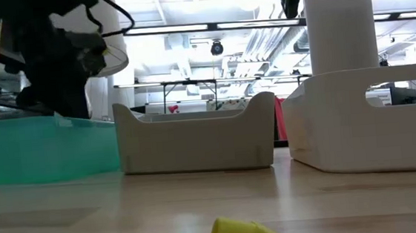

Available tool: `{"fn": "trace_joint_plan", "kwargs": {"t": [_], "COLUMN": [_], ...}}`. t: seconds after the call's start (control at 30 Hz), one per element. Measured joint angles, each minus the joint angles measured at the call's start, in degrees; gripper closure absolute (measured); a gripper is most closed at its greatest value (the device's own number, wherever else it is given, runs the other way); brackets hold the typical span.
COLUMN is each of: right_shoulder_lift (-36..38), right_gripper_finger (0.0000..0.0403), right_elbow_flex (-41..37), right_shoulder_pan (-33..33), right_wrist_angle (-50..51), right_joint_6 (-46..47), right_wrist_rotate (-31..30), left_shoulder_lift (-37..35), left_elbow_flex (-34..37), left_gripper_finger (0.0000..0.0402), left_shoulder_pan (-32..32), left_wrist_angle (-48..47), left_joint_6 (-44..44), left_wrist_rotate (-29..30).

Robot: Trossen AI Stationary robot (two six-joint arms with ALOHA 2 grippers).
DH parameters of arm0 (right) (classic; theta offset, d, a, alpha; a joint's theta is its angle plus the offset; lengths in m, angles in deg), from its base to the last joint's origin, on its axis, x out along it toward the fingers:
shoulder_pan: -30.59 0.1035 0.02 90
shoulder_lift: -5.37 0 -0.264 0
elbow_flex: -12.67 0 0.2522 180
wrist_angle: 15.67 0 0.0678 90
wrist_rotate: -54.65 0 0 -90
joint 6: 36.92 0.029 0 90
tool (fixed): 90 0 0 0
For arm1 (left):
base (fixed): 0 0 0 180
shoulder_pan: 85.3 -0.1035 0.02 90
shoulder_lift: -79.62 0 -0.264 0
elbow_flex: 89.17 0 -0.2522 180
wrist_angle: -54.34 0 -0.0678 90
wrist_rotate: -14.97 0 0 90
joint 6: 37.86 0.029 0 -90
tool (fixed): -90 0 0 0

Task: Sort crayons
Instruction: Put the blue crayon into the light blue bin

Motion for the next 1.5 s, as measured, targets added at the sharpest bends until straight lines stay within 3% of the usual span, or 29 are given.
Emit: {"fn": "trace_joint_plan", "kwargs": {"t": [0.43,0.83,1.07,1.27,1.5], "right_shoulder_lift": [0.0,0.0,0.0,0.0,-0.02], "right_gripper_finger": [0.0242,0.0242,0.0242,0.0242,0.0242], "right_elbow_flex": [0.0,0.0,0.0,0.0,0.0], "right_shoulder_pan": [0.0,0.0,0.0,0.0,0.0], "right_wrist_angle": [0.02,0.02,0.11,0.11,0.07], "right_joint_6": [-0.88,-0.88,-0.88,-0.84,-0.36], "right_wrist_rotate": [-0.14,-0.14,-0.15,-0.14,-0.14], "left_shoulder_lift": [12.71,17.51,17.44,16.52,8.16], "left_elbow_flex": [-3.57,-3.54,-3.46,-3.47,-3.46], "left_gripper_finger": [0.0401,0.0396,0.0354,0.03,0.0266], "left_shoulder_pan": [-0.02,-0.02,-1.01,-2.74,-4.32], "left_wrist_angle": [-3.16,-2.86,-3.11,-3.57,-6.08], "left_joint_6": [5.77,10.99,13.77,15.29,15.33], "left_wrist_rotate": [0.79,1.27,1.24,-2.25,-3.9]}}
